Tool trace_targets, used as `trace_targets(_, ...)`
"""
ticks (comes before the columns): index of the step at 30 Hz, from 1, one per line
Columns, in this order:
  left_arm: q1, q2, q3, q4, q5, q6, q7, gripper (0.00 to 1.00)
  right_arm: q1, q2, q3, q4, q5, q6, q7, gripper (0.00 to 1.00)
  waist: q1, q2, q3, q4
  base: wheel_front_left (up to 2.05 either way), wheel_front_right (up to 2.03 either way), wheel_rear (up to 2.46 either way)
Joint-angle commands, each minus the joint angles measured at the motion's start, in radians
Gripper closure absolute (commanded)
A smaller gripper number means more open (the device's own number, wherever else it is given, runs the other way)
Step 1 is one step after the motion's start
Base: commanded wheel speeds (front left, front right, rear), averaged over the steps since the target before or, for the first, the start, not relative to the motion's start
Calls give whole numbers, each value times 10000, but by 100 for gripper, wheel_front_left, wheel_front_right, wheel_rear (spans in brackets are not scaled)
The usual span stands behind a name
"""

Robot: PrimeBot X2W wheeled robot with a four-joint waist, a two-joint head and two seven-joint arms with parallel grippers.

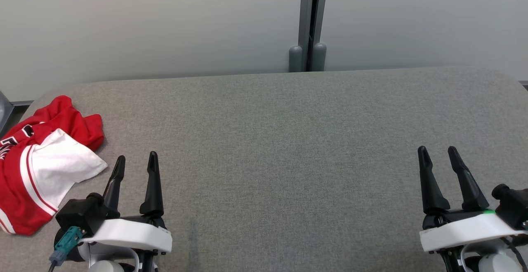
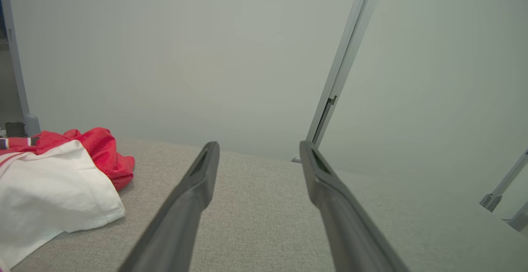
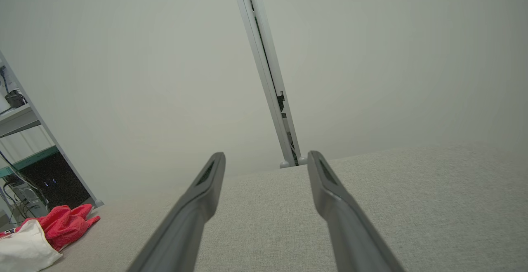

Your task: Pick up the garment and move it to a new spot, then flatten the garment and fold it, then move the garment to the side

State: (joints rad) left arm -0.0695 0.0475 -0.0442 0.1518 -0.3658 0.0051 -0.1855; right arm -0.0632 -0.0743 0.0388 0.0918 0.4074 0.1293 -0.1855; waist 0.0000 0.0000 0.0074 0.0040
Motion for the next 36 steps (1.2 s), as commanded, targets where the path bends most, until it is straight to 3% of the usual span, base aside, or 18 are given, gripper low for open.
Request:
trace_targets(1,-230,65,-4,-99,212,54,-82,0,-184,-98,2,-80,-239,17,-82,0,0,0,-1,2,0,0,0)
trace_targets(36,-232,75,-308,22,2788,261,-748,0,-94,-249,341,-135,-2736,23,-647,0,0,0,-51,35,0,0,0)
